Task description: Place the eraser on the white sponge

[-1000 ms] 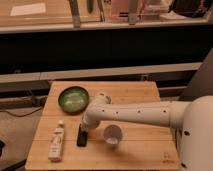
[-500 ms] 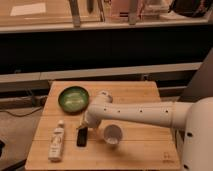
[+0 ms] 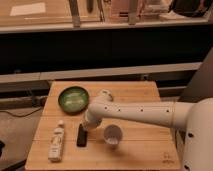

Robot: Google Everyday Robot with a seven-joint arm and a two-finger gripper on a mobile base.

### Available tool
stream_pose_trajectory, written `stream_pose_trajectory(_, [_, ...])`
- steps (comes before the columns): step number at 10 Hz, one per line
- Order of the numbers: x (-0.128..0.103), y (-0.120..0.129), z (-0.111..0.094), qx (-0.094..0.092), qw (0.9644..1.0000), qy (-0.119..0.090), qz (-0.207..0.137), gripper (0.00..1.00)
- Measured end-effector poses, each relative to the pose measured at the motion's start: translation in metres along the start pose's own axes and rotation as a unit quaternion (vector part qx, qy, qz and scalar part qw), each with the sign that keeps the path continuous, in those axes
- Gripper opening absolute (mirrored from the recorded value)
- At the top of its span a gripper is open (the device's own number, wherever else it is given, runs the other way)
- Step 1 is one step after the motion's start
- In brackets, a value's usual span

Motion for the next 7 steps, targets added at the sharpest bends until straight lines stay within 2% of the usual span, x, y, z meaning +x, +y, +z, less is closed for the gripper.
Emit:
stream_pose_trajectory(1, [0.0000, -0.0008, 0.0001, 0.000, 1.0000, -0.003, -0.001, 0.25])
stream_pose_trajectory(3, [-0.0002, -0.0010, -0.0006, -0.001, 1.0000, -0.003, 0.003, 0.42])
stream_pose_trajectory(6, [-0.0017, -0.0036, -0.0034, -0.001, 0.9999, -0.001, 0.016, 0.74])
stream_pose_trajectory(7, [-0.0019, -0.0049, -0.0036, 0.000, 0.9998, 0.000, 0.020, 0.79])
